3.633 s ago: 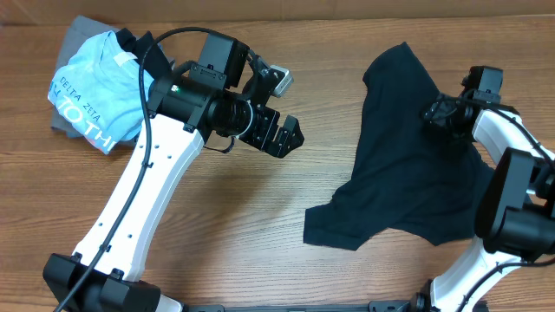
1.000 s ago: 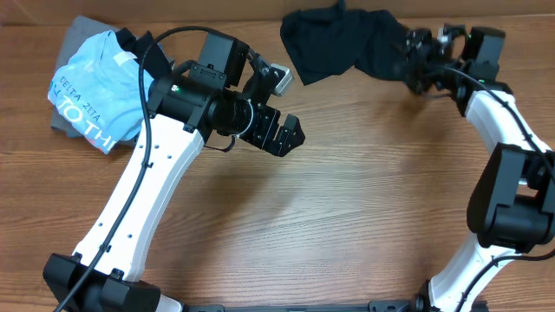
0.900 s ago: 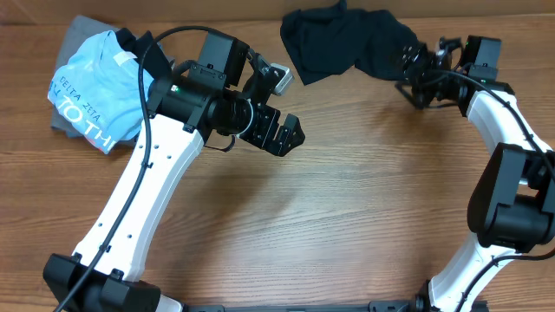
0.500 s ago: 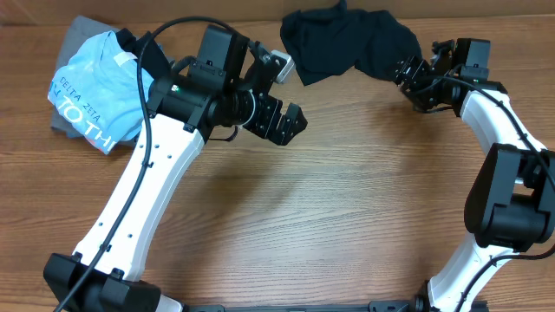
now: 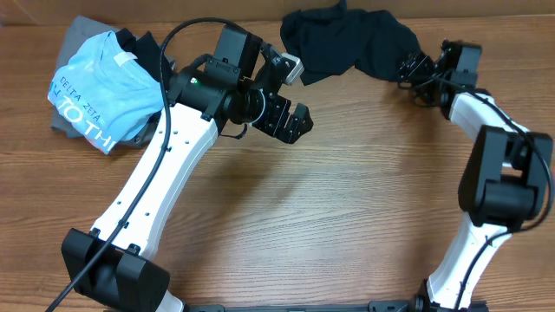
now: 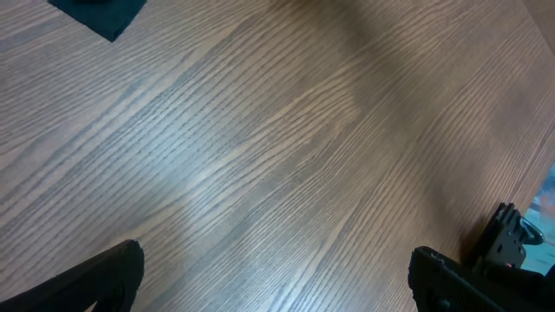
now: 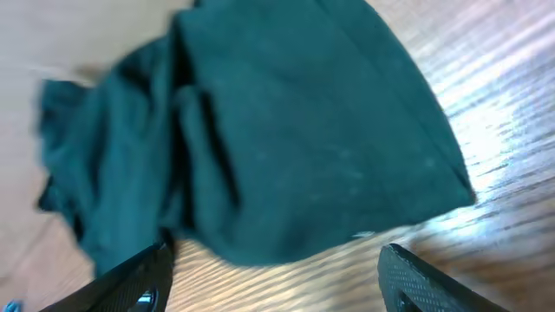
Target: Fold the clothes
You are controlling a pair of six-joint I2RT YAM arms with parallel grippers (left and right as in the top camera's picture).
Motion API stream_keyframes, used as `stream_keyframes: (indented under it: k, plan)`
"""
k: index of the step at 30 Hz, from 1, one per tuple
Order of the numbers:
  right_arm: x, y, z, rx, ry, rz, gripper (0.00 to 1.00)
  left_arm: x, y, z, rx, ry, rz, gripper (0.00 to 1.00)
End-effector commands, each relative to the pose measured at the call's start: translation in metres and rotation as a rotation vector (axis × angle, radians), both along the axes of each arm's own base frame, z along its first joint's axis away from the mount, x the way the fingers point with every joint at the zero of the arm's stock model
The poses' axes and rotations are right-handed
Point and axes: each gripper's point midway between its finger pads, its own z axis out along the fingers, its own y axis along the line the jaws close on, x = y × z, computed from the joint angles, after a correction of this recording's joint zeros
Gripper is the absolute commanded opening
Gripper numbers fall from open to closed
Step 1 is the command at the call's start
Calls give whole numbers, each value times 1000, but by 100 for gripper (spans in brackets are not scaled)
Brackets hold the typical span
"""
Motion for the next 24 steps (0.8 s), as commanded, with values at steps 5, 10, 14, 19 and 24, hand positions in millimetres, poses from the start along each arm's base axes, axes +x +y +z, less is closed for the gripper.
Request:
stream_keyframes:
  k: [5,10,14,19,24]
  plan:
    - [6,-2,-49,85,52,-98,79,5,-3,5,-6,-29,-5,100]
    - [11,11,-70,112,48,-102,74,4,-5,5,-6,-29,-9,100]
    - [18,23,-70,97,14,-93,41,4,-5,5,-6,-28,-9,100]
    - [25,19,-55,101,-27,-90,4,4,-5,5,-5,-29,-9,100]
    - [10,-6,-8,116,-24,-46,4,5,-3,4,3,-34,-4,100]
